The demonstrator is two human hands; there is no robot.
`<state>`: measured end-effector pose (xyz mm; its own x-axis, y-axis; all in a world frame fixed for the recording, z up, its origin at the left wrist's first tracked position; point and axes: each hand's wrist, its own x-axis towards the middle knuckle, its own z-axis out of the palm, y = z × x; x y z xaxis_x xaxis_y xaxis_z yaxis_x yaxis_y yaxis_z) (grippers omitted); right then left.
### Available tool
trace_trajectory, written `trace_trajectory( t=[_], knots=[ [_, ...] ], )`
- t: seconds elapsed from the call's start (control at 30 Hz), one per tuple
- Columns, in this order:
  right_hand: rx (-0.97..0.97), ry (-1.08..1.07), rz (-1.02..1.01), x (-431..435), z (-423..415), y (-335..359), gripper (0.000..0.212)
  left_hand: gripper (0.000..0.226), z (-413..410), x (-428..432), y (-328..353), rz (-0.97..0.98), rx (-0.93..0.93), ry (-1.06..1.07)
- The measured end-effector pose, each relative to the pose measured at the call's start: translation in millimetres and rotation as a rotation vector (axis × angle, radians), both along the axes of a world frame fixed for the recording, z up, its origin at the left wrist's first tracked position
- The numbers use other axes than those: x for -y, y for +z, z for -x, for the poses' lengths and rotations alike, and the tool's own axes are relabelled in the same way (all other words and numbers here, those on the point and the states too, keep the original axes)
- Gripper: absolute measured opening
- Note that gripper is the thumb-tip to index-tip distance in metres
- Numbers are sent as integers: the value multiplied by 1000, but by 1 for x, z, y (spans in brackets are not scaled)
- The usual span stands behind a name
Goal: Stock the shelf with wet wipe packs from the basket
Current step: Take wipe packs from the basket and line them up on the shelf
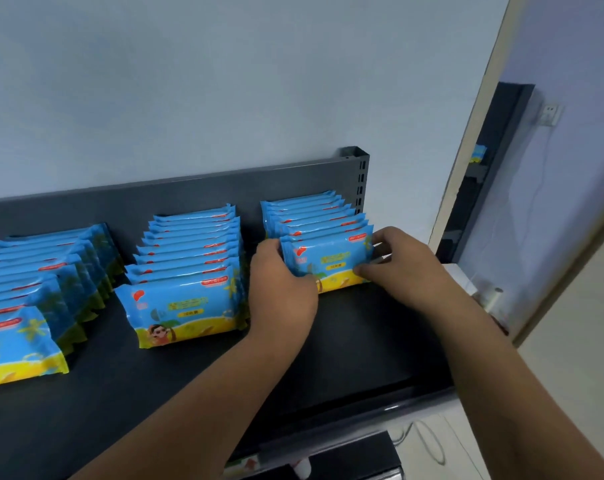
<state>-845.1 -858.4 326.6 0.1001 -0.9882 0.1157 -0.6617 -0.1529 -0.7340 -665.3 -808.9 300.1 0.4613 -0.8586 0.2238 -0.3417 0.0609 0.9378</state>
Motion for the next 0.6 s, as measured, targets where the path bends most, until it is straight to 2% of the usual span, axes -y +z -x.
trace_trajectory(
  t=[0.17,0.33,0.47,0.6],
  knots=[
    [-14,55,-14,-1,1,1,61,58,1,1,4,29,18,28],
    [-50,77,-12,0,-1,3,55,74,-6,3,11,-41,81,21],
    [-104,85,-18,3,-4,3,47,70,-12,6,11,-189,156,-59],
    [-73,64,-10,6,-10,3,56,59,-11,7,8,-214,226,-10]
  ],
)
